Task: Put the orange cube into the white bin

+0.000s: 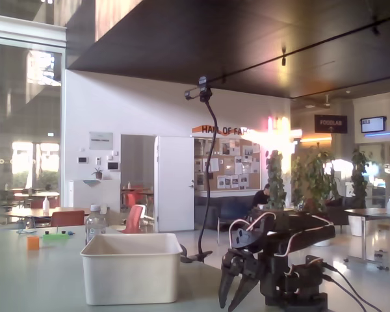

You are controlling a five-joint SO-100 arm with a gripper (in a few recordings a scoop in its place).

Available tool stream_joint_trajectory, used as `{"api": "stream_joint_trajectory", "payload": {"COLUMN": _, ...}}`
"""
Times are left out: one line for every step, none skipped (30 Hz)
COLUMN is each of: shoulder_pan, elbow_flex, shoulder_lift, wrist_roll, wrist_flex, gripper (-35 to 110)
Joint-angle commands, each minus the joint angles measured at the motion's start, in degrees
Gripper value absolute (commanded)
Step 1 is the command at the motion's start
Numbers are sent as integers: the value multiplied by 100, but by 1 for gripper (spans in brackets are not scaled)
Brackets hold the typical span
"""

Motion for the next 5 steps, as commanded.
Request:
{"api": "stream_joint_trajectory", "payload": {"shoulder_pan": 0, "elbow_flex": -18, "shoulder_lift": 18, "wrist_roll": 9, "wrist_flex": -62, "gripper": 8}}
{"api": "stream_joint_trajectory", "payload": {"shoulder_pan": 0, "elbow_flex": -18, "shoulder_lift": 18, "wrist_roll": 9, "wrist_flex": -62, "gripper": 8}}
{"api": "stream_joint_trajectory", "payload": {"shoulder_pan": 0, "elbow_flex": -18, "shoulder_lift": 18, "wrist_roll": 9, "wrist_flex": -62, "gripper": 8}}
{"api": "stream_joint_trajectory", "payload": {"shoulder_pan": 0, "elbow_flex": -18, "shoulder_lift": 18, "wrist_roll": 9, "wrist_flex": -62, "gripper": 8}}
{"api": "stream_joint_trajectory", "payload": {"shoulder_pan": 0, "elbow_flex": -18, "shoulder_lift": 18, "wrist_roll": 9, "wrist_flex": -62, "gripper": 8}}
